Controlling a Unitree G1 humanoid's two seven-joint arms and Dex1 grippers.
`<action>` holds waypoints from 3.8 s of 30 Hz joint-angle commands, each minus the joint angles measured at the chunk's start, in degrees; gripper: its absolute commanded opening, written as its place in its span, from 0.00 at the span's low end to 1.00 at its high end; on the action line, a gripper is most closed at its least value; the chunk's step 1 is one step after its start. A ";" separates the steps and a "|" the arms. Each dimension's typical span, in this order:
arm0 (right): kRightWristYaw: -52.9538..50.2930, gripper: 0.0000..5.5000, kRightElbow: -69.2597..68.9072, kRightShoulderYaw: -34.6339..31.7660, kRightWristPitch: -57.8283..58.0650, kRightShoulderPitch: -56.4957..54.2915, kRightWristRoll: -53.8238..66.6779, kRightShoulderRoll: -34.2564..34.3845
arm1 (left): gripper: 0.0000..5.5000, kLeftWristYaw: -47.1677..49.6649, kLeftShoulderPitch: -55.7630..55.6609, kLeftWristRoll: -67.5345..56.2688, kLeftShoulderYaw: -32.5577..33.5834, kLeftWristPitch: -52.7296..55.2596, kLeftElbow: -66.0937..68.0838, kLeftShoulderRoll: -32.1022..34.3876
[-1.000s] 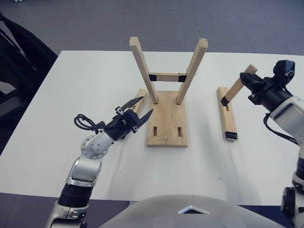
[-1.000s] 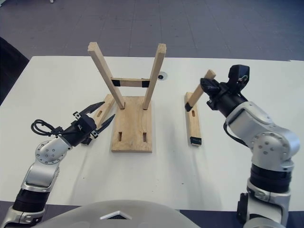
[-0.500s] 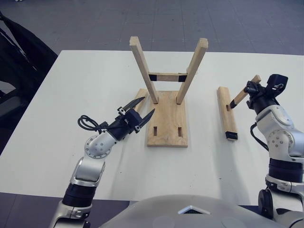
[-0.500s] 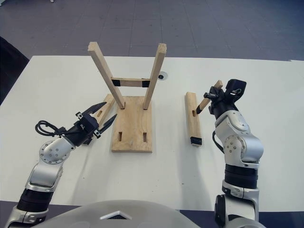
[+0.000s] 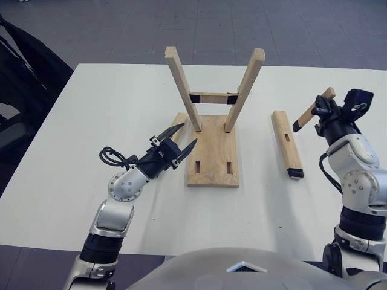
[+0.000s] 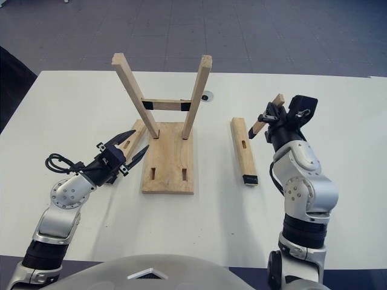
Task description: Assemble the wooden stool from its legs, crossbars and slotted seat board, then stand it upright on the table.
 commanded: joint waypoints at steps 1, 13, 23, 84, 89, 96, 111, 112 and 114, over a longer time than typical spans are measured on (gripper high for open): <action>1.25 0.07 -0.03 0.50 0.91 0.69 -1.16 0.84 | 0.47 0.14 0.17 0.32 0.00 0.63 -0.39 0.06; 5.68 0.07 6.69 1.06 -1.30 0.64 -5.26 2.15 | 0.47 0.22 -0.31 0.43 -0.14 0.96 -0.39 -0.44; 10.17 0.07 18.18 7.42 -5.19 2.09 -14.67 0.93 | 0.47 0.03 -0.37 0.22 -0.03 1.34 -0.74 -0.44; 15.71 0.46 45.55 2.50 -5.29 -40.82 -19.67 0.17 | 0.47 1.12 -0.59 0.73 -0.69 0.46 1.09 -1.31; 16.13 0.46 45.40 2.98 -5.68 -40.66 -19.69 0.95 | 0.47 1.35 -0.03 0.80 -0.66 0.40 0.69 -1.36; 14.64 0.46 33.54 1.54 -10.64 -44.20 -18.35 1.72 | 0.47 1.23 0.46 0.78 -0.76 0.44 0.21 -1.27; 14.75 0.46 43.90 1.19 -1.84 -31.10 -18.47 1.41 | 0.47 1.11 0.61 0.67 -0.81 1.05 0.26 -1.18; 14.62 0.46 40.00 0.65 -0.64 -32.21 -17.11 1.69 | 0.47 1.09 0.48 0.67 -0.82 1.04 0.34 -1.19; 13.78 0.46 30.52 -1.08 2.60 -34.57 -13.83 2.35 | 0.47 1.04 0.30 0.65 -0.80 1.01 0.40 -1.16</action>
